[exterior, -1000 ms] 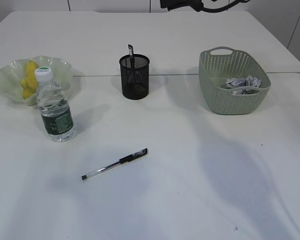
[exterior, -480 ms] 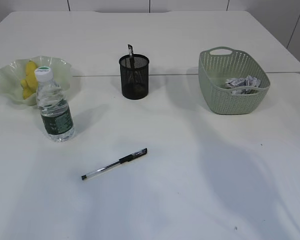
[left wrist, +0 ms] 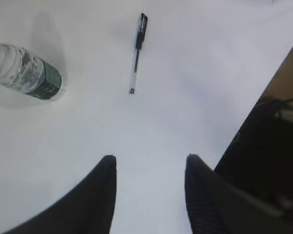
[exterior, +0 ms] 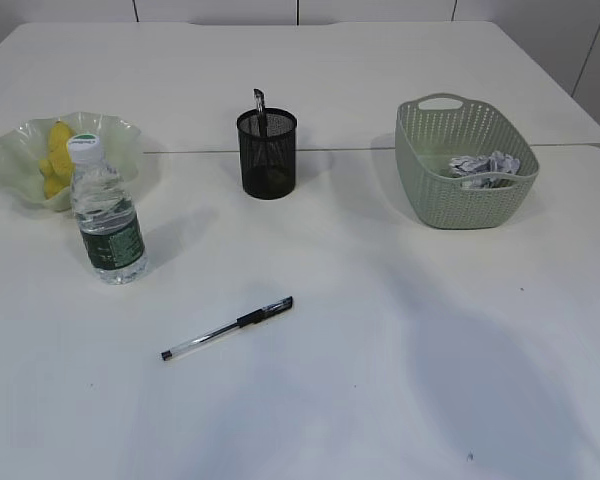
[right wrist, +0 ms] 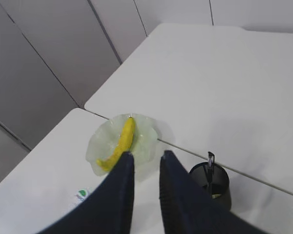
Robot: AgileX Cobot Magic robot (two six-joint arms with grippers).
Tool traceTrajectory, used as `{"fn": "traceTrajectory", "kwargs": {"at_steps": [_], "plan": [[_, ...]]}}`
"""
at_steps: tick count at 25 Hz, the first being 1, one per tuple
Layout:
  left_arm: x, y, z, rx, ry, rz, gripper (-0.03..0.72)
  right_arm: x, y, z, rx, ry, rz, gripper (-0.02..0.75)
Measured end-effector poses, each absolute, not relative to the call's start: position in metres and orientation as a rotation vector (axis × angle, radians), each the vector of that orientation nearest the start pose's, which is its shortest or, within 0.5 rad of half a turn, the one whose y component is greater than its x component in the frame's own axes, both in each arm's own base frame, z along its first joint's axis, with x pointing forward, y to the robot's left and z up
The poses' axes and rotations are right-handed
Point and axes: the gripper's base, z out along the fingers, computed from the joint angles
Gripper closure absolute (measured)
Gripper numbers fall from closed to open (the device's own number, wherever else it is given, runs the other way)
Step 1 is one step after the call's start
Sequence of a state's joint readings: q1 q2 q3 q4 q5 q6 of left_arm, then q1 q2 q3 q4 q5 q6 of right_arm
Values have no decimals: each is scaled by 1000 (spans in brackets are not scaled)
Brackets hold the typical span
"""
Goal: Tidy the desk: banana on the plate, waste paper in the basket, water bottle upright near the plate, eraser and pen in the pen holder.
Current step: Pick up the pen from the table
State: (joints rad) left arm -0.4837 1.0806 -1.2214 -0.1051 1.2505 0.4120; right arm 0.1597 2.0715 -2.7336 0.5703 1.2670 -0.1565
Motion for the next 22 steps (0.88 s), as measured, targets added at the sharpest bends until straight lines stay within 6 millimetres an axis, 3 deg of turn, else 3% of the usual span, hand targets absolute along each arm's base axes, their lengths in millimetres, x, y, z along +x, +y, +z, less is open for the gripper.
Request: {"fn": "traceTrajectory", "kwargs": {"at_steps": [5, 11, 18, 22], "plan": [[163, -123, 379, 1378, 2257, 40, 371, 351, 104, 536, -472, 1945, 666, 599], [163, -127, 381, 1388, 2208, 92, 372, 297, 95, 535, -456, 2051, 686, 598], [163, -133, 378, 1371, 2208, 10, 372, 237, 75, 479, -425, 2296, 544, 599], [157, -138, 359, 1399, 2279, -93, 380, 204, 70, 442, -498, 2380, 517, 599]]}}
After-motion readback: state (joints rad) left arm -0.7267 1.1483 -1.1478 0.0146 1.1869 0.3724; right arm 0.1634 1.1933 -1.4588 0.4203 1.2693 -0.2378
